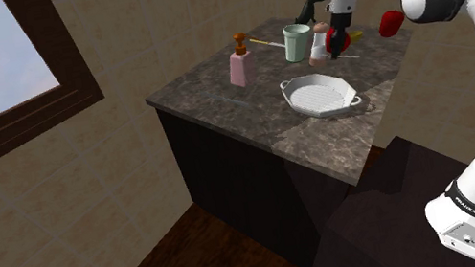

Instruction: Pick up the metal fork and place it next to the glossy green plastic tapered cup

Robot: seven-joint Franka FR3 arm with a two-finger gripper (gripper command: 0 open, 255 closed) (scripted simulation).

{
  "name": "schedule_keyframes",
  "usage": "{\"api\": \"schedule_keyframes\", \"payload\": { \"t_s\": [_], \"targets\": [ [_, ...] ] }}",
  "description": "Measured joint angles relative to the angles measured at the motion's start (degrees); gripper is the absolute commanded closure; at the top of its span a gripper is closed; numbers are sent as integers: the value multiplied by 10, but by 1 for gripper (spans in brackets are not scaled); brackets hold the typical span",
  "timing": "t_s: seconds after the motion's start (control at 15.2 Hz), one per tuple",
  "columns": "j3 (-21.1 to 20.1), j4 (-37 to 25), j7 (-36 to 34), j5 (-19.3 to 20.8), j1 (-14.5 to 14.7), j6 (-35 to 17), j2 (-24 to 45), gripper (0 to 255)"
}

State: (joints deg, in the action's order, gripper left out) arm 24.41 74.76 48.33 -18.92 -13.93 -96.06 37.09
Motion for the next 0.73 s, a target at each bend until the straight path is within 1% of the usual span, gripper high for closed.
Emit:
{"api": "schedule_keyframes", "payload": {
  "t_s": [0.53,0.73],
  "targets": [
    [-5,31,9,-8,1,-48,19,255],
    [-6,33,9,-10,1,-54,23,255]
  ]
}}
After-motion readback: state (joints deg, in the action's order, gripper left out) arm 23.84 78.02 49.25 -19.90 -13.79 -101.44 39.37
